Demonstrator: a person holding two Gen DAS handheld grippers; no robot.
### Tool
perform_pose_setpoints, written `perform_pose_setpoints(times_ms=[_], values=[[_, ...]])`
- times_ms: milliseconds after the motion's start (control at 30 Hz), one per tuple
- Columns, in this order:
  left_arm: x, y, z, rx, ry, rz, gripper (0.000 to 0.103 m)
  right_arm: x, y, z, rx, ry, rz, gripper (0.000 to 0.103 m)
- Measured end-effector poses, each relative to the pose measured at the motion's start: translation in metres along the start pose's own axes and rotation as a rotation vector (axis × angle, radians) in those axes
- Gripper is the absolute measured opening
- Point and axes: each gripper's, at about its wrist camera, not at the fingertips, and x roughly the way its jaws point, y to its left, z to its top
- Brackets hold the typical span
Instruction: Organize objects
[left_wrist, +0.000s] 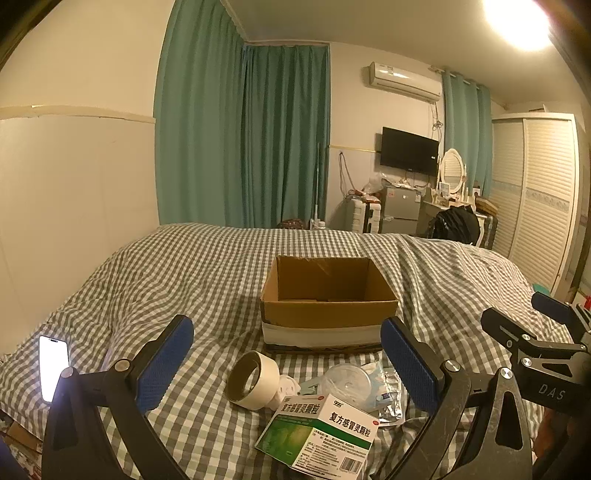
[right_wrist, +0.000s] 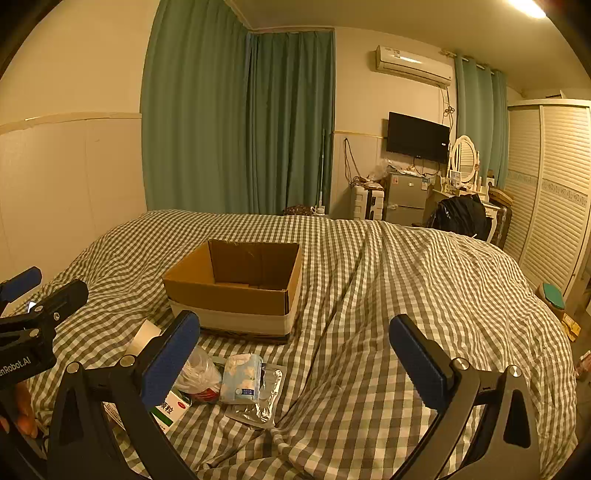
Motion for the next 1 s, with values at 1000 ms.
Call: perform_pose_setpoints(times_ms=[1000], values=[[0.0009, -0.0074, -0.0051, 0.030, 0.016, -0.012, 0.103, 0.0009, 0.0040, -0.0035, -0.002, 0.012, 0.020, 0.103]])
